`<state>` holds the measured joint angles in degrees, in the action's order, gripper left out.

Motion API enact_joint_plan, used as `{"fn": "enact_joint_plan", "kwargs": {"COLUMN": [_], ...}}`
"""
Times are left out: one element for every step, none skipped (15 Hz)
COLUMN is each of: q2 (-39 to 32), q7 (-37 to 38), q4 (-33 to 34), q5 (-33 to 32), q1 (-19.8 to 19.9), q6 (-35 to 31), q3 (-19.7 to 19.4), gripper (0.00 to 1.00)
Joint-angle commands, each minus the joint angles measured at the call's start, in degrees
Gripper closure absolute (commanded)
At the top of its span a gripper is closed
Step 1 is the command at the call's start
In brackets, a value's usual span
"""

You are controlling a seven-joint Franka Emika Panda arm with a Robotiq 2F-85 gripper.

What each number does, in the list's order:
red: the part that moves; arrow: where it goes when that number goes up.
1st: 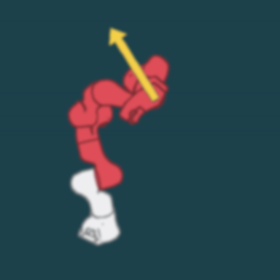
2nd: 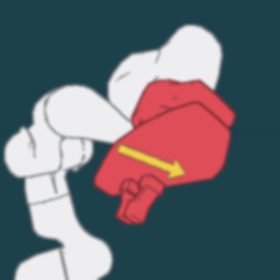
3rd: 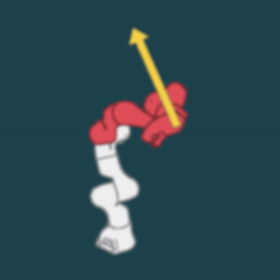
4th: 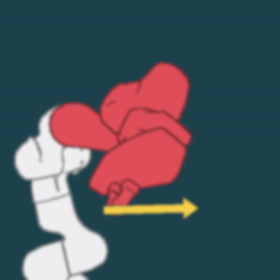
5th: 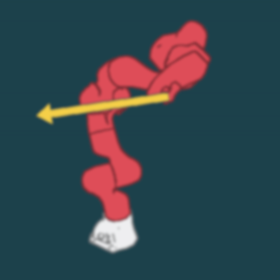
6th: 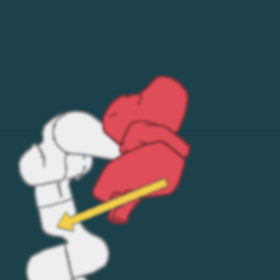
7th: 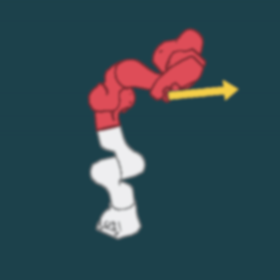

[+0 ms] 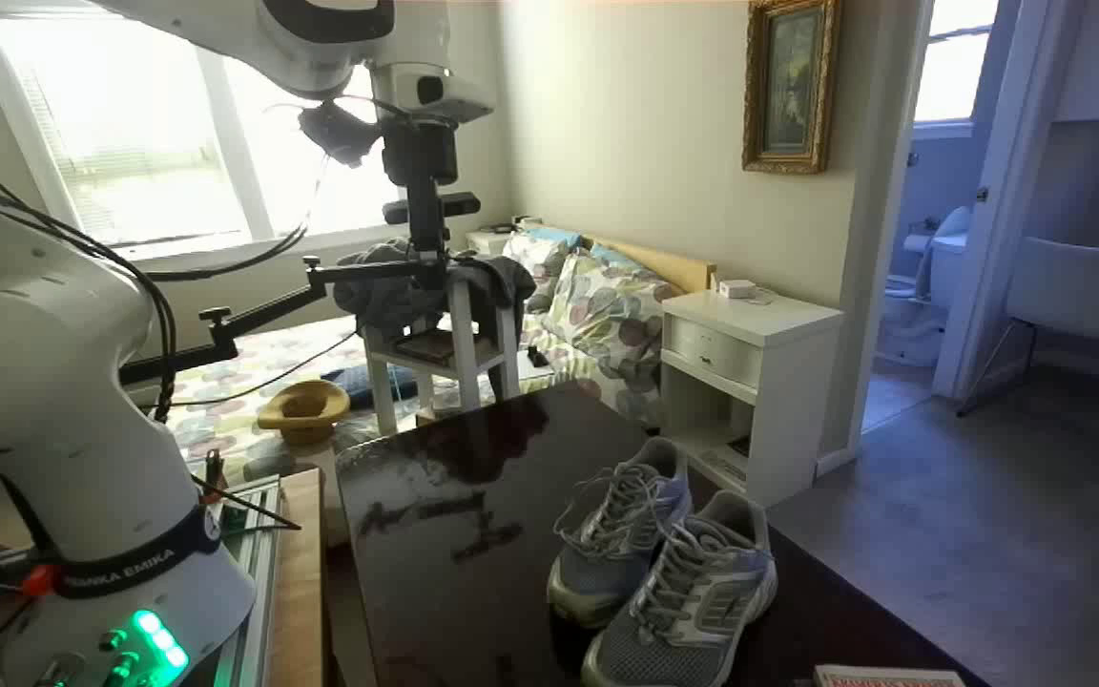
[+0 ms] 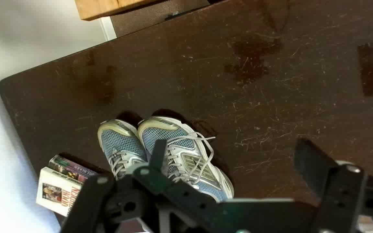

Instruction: Put the left show sideways

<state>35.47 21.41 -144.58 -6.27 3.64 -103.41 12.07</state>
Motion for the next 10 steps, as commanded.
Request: {"fn": "enact_joint_plan", "kwargs": {"q2": [-0.17,-0.17,-0.17,-0.17,-0.17,-0.17,-1.45,-1.92,-1.64,-1.18], "q7": [0.53,0.53,0.53,0.53,0.53,0.53,4.23,6.85,8.19,9.71], "q4": [0.10,0.10,0.10,0.10,0.10,0.10,0.31,-0.54,-1.90,-3.90], "q5": [-0.56,-0.56,-0.56,-0.56,-0.56,-0.56,1.49,1.07,1.87,2.64], "q1": [-1.16,-1.16,-1.16,-1.16,-1.16,-1.16,0.15,1.38,1.70,2.12], "q6": [0.17,0.17,0.17,0.17,0.17,0.17,0.98,0.22,-1.17,-3.34], "q3": [-1.00,-1.00,-1.00,-1.00,-1.00,-1.00,-1.50,-1.66,-2.71,-3.73], "gripper": [0.00,0.00,0.00,0.00,0.00,0.00,0.00,0.00,0.00,0.00]}}
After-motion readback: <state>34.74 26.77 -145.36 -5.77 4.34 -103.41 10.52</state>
